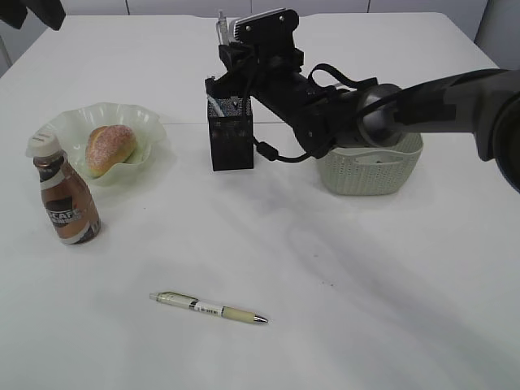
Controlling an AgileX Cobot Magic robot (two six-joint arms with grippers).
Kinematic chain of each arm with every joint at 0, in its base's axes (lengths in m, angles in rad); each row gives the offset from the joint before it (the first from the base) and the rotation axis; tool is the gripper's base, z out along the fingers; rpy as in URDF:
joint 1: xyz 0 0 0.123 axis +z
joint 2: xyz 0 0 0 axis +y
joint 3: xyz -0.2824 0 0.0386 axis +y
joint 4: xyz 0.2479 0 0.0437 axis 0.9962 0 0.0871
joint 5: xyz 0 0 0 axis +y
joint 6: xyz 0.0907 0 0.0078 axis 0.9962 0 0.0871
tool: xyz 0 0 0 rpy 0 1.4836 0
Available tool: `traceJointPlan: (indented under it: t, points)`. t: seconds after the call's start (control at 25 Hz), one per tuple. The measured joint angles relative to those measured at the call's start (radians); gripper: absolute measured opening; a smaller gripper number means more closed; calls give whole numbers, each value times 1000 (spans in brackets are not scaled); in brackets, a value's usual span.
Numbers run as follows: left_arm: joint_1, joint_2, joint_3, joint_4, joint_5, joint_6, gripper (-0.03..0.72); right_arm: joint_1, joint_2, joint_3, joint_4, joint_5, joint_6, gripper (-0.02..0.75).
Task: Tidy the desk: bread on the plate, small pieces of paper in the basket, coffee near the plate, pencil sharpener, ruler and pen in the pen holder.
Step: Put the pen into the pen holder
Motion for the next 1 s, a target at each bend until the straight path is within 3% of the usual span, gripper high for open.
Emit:
traceJointPlan:
  t: [0.48, 0.72, 1.0]
  points:
    - [0, 0, 0, 0, 0, 0, 328, 0, 0, -1, -45, 64, 0, 248]
    - [0, 0, 0, 0, 0, 0, 327, 0, -7, -1, -52, 86, 0, 269]
    - [0, 0, 0, 2, 0, 0, 327, 0, -150, -1, -47, 397, 0, 269]
